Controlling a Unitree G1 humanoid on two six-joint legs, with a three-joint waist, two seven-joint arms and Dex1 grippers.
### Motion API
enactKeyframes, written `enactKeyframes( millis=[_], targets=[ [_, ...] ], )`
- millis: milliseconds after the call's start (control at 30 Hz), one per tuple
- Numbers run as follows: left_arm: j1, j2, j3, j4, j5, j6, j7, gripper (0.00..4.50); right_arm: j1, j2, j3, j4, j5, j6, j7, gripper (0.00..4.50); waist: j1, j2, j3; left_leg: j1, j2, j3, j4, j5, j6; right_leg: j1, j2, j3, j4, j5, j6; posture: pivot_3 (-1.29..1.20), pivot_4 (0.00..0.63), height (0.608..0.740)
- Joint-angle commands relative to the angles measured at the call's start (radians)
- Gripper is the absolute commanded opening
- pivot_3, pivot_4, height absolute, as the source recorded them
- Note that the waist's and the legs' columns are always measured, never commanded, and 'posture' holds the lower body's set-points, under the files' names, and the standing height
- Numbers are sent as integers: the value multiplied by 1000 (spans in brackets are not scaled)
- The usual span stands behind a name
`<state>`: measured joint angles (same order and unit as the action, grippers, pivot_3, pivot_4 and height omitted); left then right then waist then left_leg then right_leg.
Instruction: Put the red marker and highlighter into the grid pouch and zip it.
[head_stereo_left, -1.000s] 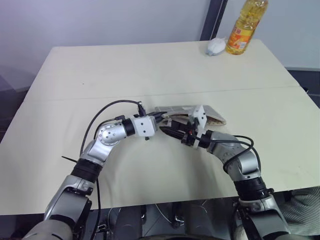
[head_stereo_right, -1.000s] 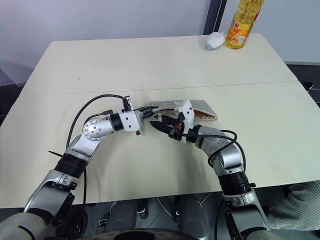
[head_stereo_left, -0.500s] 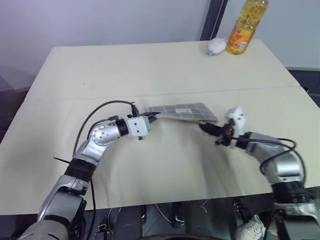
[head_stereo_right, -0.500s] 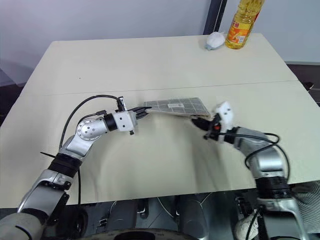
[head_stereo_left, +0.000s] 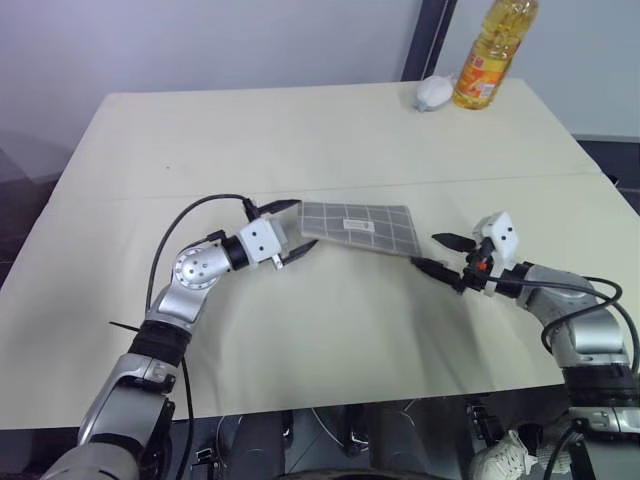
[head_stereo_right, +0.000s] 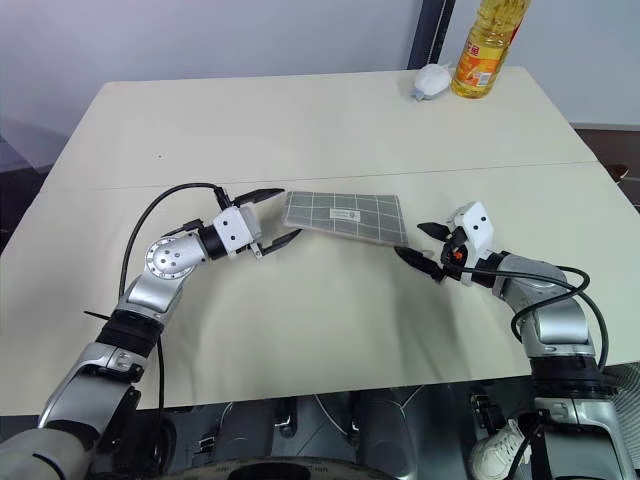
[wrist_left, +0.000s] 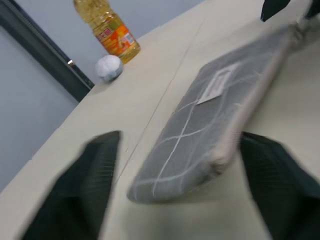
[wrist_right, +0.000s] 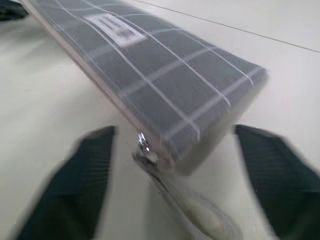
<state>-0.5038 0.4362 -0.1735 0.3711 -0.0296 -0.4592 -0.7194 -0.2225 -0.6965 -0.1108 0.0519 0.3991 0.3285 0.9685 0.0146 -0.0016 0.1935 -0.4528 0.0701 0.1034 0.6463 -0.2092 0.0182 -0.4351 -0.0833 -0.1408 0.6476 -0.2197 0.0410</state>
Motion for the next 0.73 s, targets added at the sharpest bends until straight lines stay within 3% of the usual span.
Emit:
enactKeyframes(
  millis=[33,167,333,467,733],
  targets=[
    [42,29,85,-109,-150,118,-51,4495,48,-65,-16,-134,49,37,79,4467,-2,0,0,0,0,0,0,0,0,0,0,0,0,0,0,0,150,740],
    [91,34,197,-200,-309,320,-29,4495,60,-52,-41,-261,127,70,79,4467,-8,0,0,0,1,-1,1,0,0,0,1,0,0,0,-1,0,150,740],
    [98,54,312,-181,-353,455,47,4495,137,-54,18,-403,157,90,106,4467,0,0,0,3,2,-3,1,-2,-3,2,2,0,0,-1,-2,0,150,740],
    [96,89,372,-88,-332,435,54,4495,198,-56,98,-415,74,30,114,4467,-2,0,0,2,2,-2,0,-2,-2,1,0,0,-1,-1,-1,0,150,740],
    [107,99,414,10,-324,370,30,4495,200,-44,127,-372,37,-4,109,4467,-1,0,0,1,-1,-2,1,-2,-3,-2,-5,-1,-3,-1,-1,0,150,740]
  ],
)
